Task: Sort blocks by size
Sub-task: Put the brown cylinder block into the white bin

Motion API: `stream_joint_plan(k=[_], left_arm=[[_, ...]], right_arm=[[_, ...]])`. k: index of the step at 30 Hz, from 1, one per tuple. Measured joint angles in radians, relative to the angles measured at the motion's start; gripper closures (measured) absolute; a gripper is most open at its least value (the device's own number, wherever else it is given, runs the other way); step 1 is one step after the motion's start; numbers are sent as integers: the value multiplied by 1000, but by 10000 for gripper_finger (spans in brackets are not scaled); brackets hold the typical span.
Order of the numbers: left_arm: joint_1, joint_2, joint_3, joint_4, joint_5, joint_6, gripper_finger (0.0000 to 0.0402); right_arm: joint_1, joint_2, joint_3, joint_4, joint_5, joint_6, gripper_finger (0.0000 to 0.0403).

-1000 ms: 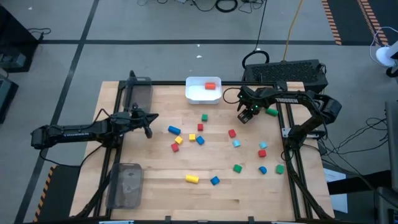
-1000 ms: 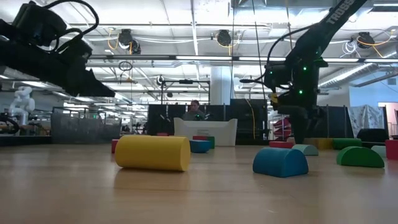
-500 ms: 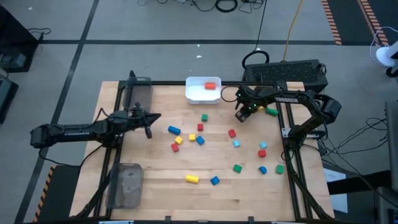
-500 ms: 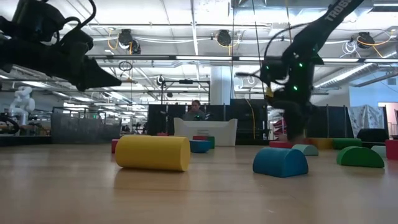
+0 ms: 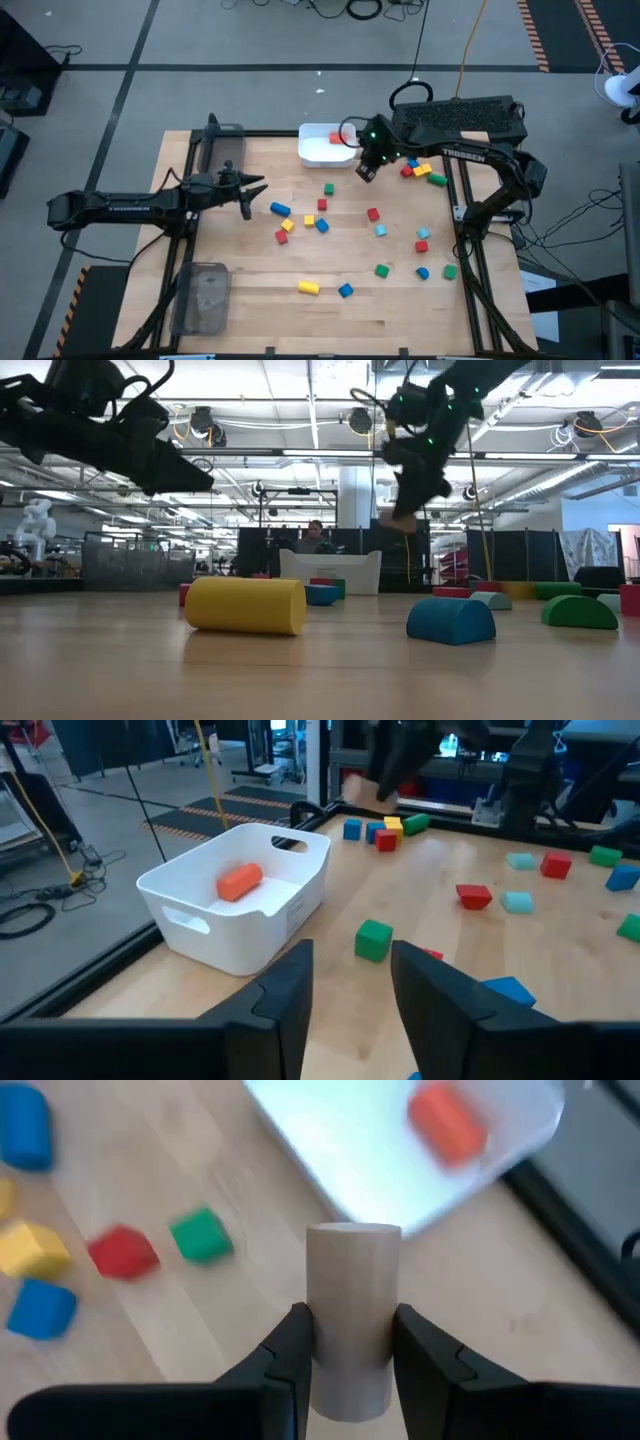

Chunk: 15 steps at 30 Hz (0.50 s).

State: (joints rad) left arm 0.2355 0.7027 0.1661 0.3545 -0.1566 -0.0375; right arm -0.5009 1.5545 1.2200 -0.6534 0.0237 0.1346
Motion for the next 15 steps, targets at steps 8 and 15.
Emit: stream_joint_plan(k=[8,15], left_arm=[[0,120,0,122,62,48,256],[0,190,0,133,68,52,255]], right_arm=[[-4,162,174,-1,3,-61,315],[-3,346,308,2,1,-119,313]])
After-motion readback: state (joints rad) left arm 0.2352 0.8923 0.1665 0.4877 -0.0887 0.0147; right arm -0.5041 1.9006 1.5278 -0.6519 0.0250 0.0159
